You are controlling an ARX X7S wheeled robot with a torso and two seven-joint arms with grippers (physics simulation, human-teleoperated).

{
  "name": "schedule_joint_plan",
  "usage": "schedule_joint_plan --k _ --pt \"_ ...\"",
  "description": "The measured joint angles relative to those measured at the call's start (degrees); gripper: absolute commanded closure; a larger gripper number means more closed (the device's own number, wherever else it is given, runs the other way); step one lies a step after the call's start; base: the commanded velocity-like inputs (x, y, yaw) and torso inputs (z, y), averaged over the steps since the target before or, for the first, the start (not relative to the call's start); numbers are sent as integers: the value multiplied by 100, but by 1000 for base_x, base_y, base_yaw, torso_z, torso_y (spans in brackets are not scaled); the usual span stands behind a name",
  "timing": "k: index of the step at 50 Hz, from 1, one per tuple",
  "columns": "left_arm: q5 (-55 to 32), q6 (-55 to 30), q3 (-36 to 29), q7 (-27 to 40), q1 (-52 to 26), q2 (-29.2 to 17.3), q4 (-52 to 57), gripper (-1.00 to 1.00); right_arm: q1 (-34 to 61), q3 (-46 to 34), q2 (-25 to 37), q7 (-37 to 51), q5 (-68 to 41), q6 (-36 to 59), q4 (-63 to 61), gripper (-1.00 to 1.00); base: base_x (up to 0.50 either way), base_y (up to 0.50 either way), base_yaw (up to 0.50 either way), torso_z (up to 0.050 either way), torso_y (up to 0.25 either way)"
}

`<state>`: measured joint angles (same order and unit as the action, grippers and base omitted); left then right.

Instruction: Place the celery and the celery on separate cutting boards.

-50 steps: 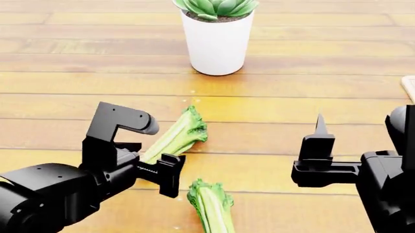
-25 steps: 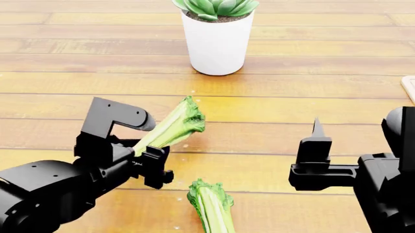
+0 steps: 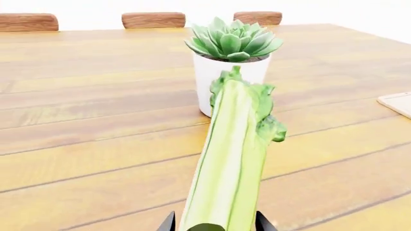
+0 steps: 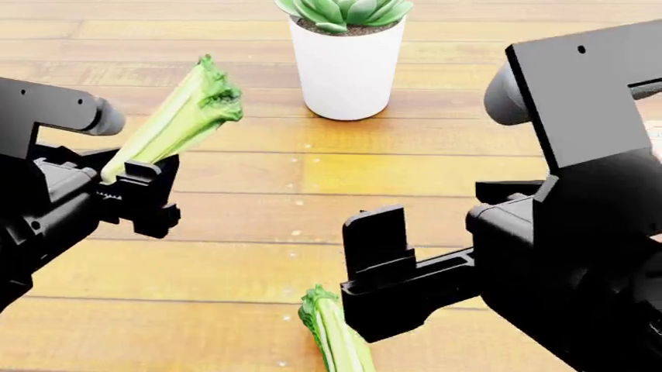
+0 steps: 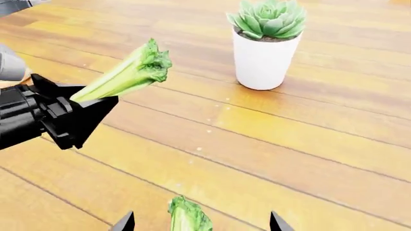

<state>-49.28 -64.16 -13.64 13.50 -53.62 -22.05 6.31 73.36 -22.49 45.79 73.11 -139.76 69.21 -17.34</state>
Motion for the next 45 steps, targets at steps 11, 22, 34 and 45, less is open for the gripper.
schedule_joint_plan --k 11,22,34,45 --pt "-481 -318 586 395 377 -315 792 100 -284 -864 281 558 -927 -870 -392 -100 0 0 0 0 1" --pt "-912 -533 1010 679 694 -500 1333 100 -563 -1399 220 739 -984 -1188 -470 -100 0 0 0 0 0" --pt "-1374 -777 1351 1021 815 -563 1744 100 -888 -1718 49 530 -505 -1069 -187 -100 0 0 0 0 1" --pt "-1628 -856 1475 1166 849 -555 1906 100 -966 -1974 -343 178 39 -813 428 -100 0 0 0 0 0"
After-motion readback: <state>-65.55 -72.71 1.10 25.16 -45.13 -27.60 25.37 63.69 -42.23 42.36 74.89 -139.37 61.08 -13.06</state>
